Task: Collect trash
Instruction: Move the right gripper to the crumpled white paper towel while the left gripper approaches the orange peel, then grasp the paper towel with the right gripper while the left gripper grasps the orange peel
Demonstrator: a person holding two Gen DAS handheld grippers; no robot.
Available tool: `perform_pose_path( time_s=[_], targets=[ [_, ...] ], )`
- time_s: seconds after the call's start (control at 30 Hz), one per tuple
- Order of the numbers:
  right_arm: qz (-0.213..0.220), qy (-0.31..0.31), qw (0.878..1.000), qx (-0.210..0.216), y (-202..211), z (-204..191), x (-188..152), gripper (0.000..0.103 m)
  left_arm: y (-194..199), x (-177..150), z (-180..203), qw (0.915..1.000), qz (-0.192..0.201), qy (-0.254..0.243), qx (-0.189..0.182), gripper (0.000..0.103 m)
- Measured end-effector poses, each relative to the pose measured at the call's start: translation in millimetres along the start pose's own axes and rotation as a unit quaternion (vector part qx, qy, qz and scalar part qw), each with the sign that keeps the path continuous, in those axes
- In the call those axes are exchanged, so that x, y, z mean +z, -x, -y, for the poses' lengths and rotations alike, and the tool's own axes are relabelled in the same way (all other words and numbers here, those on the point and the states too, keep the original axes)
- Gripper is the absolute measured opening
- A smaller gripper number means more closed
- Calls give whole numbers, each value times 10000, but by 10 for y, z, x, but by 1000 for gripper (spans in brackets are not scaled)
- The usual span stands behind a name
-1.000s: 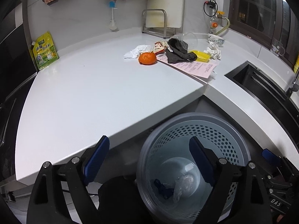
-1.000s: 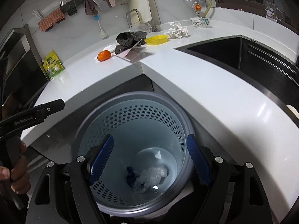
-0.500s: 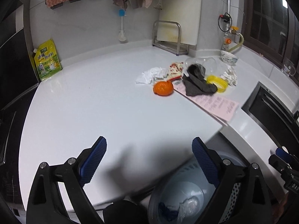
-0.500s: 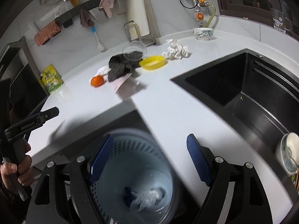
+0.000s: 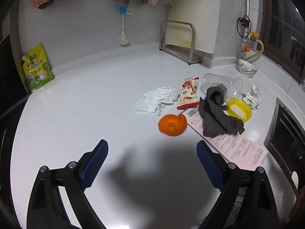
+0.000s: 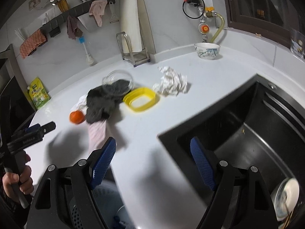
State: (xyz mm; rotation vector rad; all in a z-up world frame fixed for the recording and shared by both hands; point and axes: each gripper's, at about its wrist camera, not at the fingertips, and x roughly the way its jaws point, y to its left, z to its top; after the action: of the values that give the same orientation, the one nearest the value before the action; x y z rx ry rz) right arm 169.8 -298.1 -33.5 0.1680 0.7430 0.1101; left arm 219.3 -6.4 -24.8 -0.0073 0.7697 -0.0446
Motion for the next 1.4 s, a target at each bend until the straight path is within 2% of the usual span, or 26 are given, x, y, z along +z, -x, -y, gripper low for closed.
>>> perform_pose_path(
  time_s=[0.3, 0.57, 0.87, 1.1, 1.17, 1.23, 1.4],
  targets=[
    [-191, -80, 9998, -70, -610, 206, 535, 77, -326, 98, 12, 9998, -197, 64, 71, 92],
    [-333, -80, 9987, -369, -1129, 303, 873, 77, -488, 93, 52, 9994, -334, -6, 83, 92],
    [-597, 101, 9951, -785, -1480, 279, 1014, 77, -553, 125, 51, 9991, -412, 42, 23, 92],
    [-570, 87, 9954, -771, -1564, 291, 1019, 76, -580, 143, 57, 9990, -449, 81, 38, 92],
    [-515, 169, 9957, -745, -1549, 263, 1002, 70, -590, 145, 53, 9988, -471, 103, 42, 92],
    [-572, 175, 9960, -669, -1545, 240, 987, 51, -597, 145, 47, 9988, -479, 123, 52, 92],
    [-413, 5, 9977, -532, -1426, 247, 973, 33, -614, 155, 62, 9987, -472, 125, 114, 92]
  ],
)
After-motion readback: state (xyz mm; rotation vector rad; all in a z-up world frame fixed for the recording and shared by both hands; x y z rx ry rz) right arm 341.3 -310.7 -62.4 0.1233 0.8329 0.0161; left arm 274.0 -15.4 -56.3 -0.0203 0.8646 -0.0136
